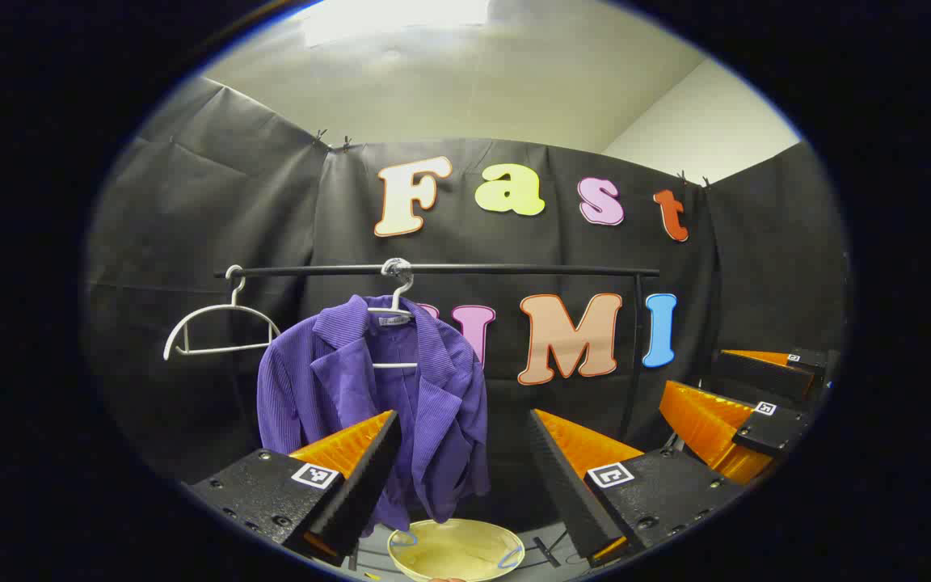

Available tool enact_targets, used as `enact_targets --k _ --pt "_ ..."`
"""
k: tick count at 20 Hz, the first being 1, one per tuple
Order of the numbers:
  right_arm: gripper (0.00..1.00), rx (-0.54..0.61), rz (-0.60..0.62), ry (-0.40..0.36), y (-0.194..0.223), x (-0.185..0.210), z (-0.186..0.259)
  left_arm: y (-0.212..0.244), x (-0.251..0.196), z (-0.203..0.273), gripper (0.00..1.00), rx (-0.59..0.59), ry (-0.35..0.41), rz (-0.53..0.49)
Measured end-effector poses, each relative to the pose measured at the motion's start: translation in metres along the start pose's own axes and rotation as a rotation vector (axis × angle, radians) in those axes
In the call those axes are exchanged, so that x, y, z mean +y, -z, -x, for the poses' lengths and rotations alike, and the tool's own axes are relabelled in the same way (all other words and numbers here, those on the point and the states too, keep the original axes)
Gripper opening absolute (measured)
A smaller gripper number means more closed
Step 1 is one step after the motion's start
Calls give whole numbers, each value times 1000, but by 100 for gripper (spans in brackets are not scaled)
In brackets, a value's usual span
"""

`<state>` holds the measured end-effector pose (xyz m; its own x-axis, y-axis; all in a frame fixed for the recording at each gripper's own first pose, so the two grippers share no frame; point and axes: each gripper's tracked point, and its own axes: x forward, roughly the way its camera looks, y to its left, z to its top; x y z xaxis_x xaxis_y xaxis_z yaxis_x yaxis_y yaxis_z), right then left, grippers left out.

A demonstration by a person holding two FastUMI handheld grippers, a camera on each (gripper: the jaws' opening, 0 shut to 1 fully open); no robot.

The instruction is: Grasp the clothes on the hanger with both hands and then place them into the laundry hamper below.

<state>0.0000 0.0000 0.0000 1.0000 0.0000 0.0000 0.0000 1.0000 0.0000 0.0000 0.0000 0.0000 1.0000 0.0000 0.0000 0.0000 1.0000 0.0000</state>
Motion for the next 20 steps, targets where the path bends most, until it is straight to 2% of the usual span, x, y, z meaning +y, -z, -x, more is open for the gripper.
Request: enact_targets --k 1,7,10,11,17,19,20 --pt "98 -1 0 4 0 -1 0 0 -1 0 93 -2 5 -5" --pt "98 8 -7 17 4 -2 -2 3 5 -4 94 10 -7 -9" --pt "100 9 -4 31 8 -2 -10 7 17 -13 94 19 -25 -24" --pt "98 12 -5 34 10 -1 -12 8 23 -17 94 17 -32 -32" --pt "98 15 0 67 16 8 -35 12 56 -42 93 19 -54 -39" --pt "98 13 -2 80 15 13 -43 14 68 -51 96 18 -58 -45" --pt "98 17 2 83 17 15 -48 15 76 -56 93 19 -65 -50"
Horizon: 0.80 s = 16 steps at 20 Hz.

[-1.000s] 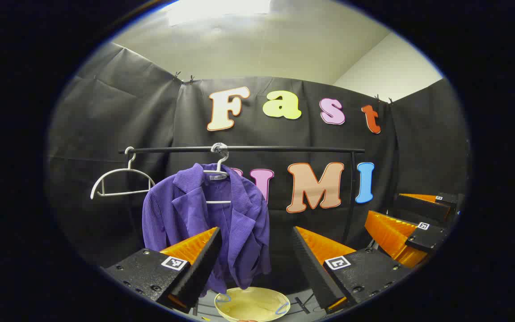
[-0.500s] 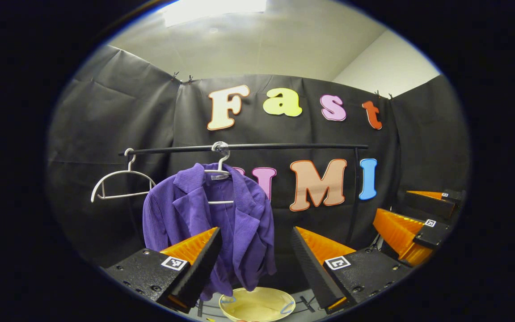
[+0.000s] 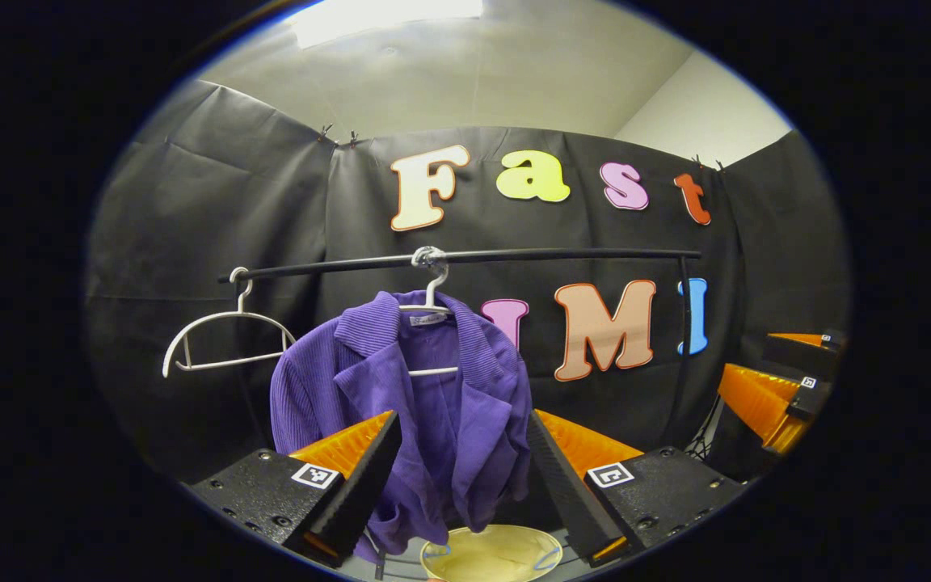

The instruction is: Grasp the clothes on the hanger with both hands and then place them into the laundry hamper below.

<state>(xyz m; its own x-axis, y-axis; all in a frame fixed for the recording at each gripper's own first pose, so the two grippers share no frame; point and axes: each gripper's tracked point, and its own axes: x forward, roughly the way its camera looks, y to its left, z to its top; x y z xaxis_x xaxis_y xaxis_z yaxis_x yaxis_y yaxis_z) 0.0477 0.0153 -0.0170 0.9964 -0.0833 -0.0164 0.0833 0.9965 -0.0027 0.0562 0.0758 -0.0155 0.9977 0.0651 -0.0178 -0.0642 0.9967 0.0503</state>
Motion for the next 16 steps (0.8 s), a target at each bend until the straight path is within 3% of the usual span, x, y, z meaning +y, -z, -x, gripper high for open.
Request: enact_targets --k 7,16 --pt "98 6 7 41 8 21 -27 20 57 -41 94 29 -87 -16" --pt "97 38 12 -7 24 48 -68 49 121 -90 94 53 -281 -56"
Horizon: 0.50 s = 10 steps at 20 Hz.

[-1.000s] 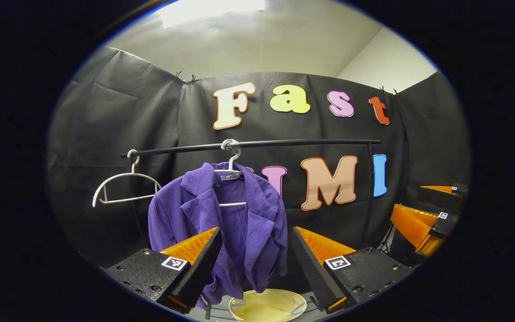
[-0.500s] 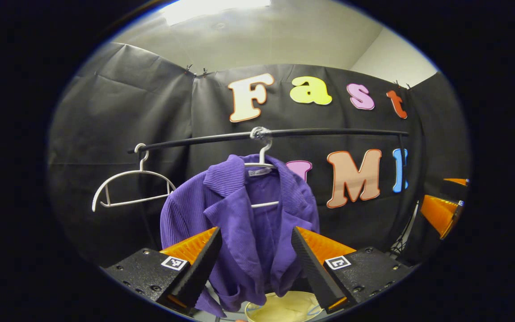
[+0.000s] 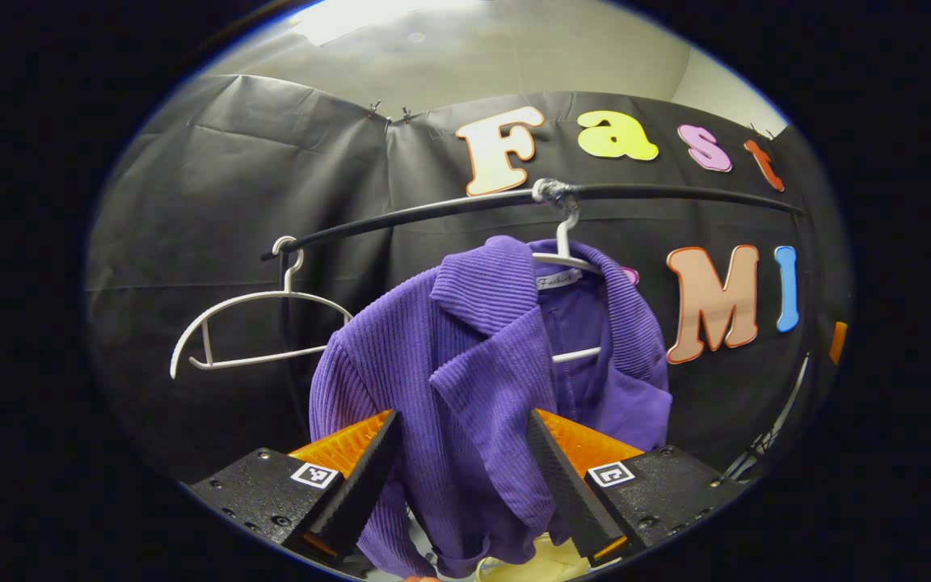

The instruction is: Grasp the clothes on the hanger with both hands and then place them into the laundry hamper below.

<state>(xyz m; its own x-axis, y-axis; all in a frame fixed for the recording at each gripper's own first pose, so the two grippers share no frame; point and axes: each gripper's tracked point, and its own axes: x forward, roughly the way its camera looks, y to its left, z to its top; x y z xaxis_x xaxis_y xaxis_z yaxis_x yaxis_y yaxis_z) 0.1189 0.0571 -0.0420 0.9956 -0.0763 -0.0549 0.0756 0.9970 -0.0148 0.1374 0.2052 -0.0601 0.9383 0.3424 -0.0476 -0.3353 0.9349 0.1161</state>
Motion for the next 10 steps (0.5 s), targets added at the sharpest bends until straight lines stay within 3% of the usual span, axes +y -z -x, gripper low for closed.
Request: enact_targets --k 3,4,6,7,10 --pt "100 1 -13 -41 1 16 -23 4 4 -15 96 -8 -39 -22" --pt "93 1 -18 -57 2 22 -32 4 4 -19 96 -11 -48 -25" --pt "97 8 -26 -94 7 34 -52 5 8 -27 96 -16 -77 -30" --pt "94 10 -28 -111 7 40 -62 6 11 -31 97 -21 -99 -35" --pt "100 16 -29 -167 13 56 -86 6 13 -39 68 -34 -112 -59"
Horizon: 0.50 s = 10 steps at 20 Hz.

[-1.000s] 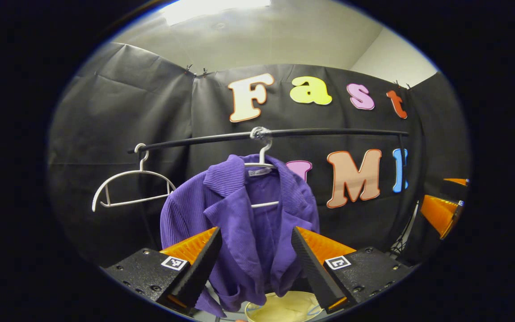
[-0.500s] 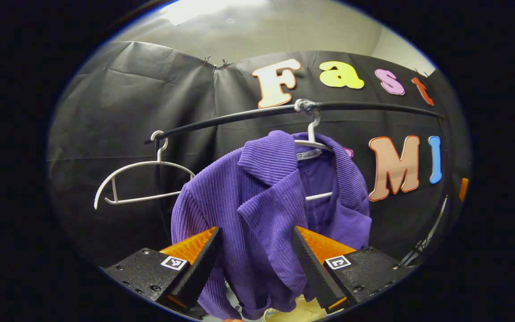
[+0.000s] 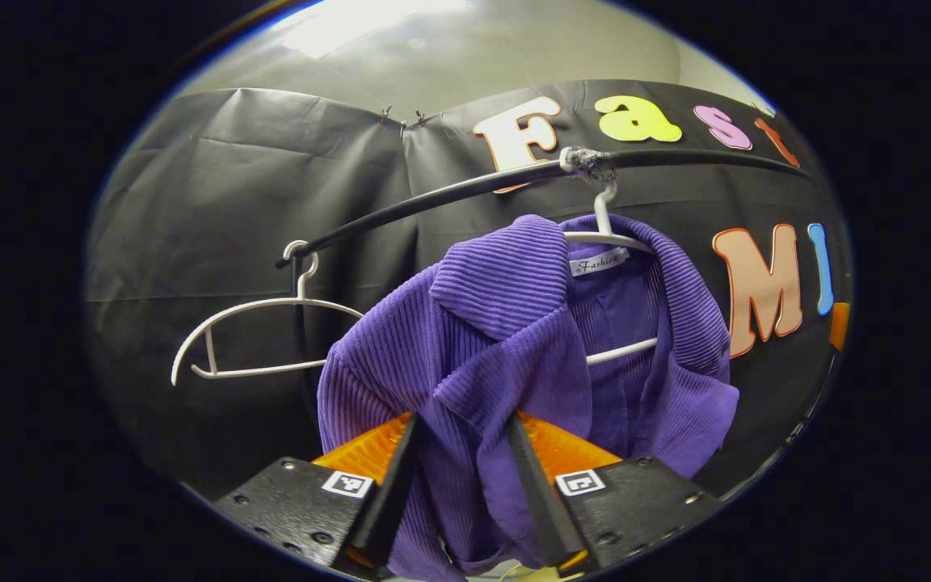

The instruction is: Grasp the clothes on the hanger with both hands and then place them into the laundry hamper below.

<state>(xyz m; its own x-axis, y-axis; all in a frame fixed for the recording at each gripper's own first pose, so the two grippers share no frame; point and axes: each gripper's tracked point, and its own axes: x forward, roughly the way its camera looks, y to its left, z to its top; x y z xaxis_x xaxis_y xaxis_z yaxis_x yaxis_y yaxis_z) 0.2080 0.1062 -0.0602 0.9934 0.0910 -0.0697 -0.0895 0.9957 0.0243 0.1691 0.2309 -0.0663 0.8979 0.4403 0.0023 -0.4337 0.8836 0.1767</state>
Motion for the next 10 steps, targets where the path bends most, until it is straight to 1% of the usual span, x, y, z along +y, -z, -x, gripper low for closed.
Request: enact_targets --k 1,4,5,6,7,8,10 --pt "100 0 -2 -20 2 5 -8 2 2 -3 57 0 -3 -8" --pt "94 6 -21 -90 11 26 -32 3 8 -6 24 4 -39 -22" --pt "94 8 -26 -115 12 34 -39 4 10 -6 14 8 -51 -23" --pt "97 10 -30 -140 16 39 -44 3 11 -6 5 10 -59 -23" --pt "100 16 -30 -164 20 46 -50 3 11 -5 7 19 -65 -26" --pt "98 22 -30 -189 23 53 -54 3 11 -5 6 26 -69 -25" --pt "98 29 -32 -237 29 66 -61 3 11 -4 5 40 -77 -16"
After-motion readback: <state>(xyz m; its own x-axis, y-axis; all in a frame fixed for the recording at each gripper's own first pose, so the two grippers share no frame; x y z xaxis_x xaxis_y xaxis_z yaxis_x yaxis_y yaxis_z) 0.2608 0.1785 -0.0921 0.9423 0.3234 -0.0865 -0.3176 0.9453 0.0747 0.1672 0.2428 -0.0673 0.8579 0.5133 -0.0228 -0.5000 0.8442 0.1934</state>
